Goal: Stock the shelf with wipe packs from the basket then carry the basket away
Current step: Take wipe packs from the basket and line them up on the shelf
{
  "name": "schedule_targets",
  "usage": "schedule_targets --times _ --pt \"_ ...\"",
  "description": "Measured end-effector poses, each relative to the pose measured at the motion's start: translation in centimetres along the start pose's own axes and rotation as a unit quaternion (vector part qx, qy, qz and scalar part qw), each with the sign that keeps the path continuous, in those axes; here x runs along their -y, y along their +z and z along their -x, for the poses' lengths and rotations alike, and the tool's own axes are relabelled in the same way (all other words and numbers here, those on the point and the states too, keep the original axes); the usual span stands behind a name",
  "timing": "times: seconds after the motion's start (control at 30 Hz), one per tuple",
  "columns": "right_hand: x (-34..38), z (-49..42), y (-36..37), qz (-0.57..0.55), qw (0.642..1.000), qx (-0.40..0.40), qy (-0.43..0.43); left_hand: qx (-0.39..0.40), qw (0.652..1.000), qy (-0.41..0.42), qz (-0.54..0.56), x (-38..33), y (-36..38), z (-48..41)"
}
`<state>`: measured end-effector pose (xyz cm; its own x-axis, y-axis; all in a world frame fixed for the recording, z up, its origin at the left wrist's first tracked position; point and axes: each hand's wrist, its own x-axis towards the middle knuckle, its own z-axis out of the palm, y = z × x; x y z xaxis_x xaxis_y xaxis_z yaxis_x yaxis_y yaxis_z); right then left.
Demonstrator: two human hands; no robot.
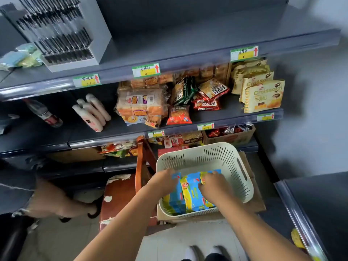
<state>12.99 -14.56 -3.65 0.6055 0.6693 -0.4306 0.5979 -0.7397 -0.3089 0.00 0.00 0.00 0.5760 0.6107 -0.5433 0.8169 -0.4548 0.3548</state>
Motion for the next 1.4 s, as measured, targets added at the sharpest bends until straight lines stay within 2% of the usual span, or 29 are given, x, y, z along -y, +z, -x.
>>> schedule_targets --times 0.1,0.17,0.27,0.43,0.6,0.67,0.8,0.87,0.93,1.03,1.13,1.27,1.4 --pt "-1.5 -1.1 1.8 -0.019 0.992 -0.071 0.105 0.016 0.999 0.014 -0.029 0.7 2.3 -1.6" --pt "-2.4 -1.5 2.9 -0.035 0.985 -0.053 0.159 0.039 0.997 0.038 -0.055 0.7 4.1 -2.7" --pt "-3.5 -2.2 4.7 -0.071 0.985 -0.048 0.15 0.064 0.993 0.067 -0.076 0.2 6.7 -4.5" --pt "-4.8 -2.4 5.9 -0.101 0.977 -0.112 0.15 0.014 0.984 0.105 -0.141 -0.3 9.5 -6.7" --pt "-4.2 -1.5 6.4 -0.208 0.965 -0.129 0.097 0.006 0.982 0.099 -0.163 0.0 9.5 -7.9" --pt "-3.9 -0.9 6.1 -0.257 0.952 -0.133 0.097 0.026 0.989 0.089 -0.12 0.2 9.4 -7.8" --pt "-4.2 0.1 3.1 -0.421 0.883 -0.154 0.137 0.039 0.994 0.105 0.002 0.1 7.8 -7.0" --pt "-4.4 0.7 0.4 -0.483 0.85 -0.163 0.13 0.029 0.992 0.113 0.039 -0.1 6.0 -6.6" --pt "-4.4 1.4 -2.9 -0.517 0.832 -0.168 0.114 0.021 0.988 0.095 0.123 -0.9 3.6 -6.1" --pt "-4.6 2.6 -7.7 -0.528 0.825 -0.188 0.065 0.02 0.957 0.081 0.278 -3.0 -1.0 -4.7" --pt "-4.8 4.2 -12.0 -0.564 0.793 -0.228 0.021 0.03 0.91 0.113 0.398 -6.3 -5.2 -2.9" --pt "-4.8 7.4 -17.4 -0.567 0.767 -0.297 -0.042 0.034 0.86 0.17 0.48 -11.6 -9.0 0.4" --pt "-5.9 12.6 -22.8 -0.569 0.727 -0.376 -0.081 0.041 0.828 0.235 0.508 -17.5 -10.9 4.6"
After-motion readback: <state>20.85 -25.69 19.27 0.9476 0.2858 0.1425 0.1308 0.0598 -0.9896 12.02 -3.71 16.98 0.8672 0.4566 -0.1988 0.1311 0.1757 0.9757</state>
